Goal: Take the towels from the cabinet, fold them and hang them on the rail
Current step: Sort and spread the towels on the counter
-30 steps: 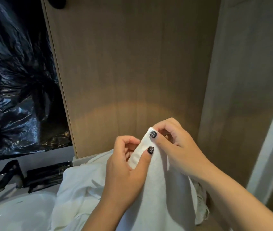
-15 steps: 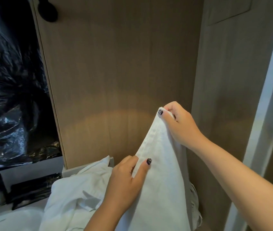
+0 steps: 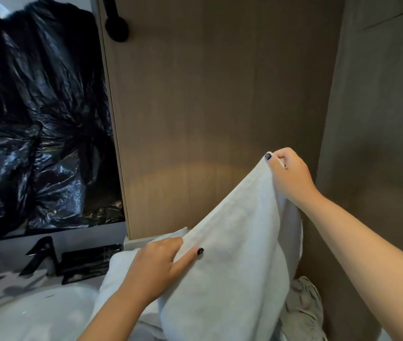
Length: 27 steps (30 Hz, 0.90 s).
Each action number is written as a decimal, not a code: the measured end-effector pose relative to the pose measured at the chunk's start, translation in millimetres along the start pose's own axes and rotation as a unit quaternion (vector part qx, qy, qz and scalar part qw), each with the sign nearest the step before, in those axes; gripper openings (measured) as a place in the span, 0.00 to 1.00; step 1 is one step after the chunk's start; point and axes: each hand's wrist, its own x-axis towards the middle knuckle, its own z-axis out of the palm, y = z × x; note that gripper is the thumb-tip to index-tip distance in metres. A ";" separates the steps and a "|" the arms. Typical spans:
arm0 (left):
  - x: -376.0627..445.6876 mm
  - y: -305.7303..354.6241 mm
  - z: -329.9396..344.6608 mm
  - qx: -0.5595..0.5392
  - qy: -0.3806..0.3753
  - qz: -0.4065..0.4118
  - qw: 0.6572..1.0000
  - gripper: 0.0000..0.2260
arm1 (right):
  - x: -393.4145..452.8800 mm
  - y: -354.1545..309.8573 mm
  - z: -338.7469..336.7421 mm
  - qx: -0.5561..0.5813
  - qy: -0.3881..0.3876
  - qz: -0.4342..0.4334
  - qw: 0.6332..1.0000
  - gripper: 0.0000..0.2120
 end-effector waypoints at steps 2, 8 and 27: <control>-0.2 -10.2 -5.7 0.034 -0.035 -0.006 0.999 0.30 | 3.4 5.7 4.2 0.004 -0.009 0.002 1.000 0.09; -9.7 -35.0 -17.9 -0.034 -0.054 -0.049 0.997 0.28 | 10.9 24.0 10.5 0.035 0.000 0.043 0.998 0.09; 16.0 12.9 -39.4 -0.365 0.308 -0.266 0.837 0.17 | -15.5 64.4 -34.7 0.228 0.056 0.118 0.965 0.08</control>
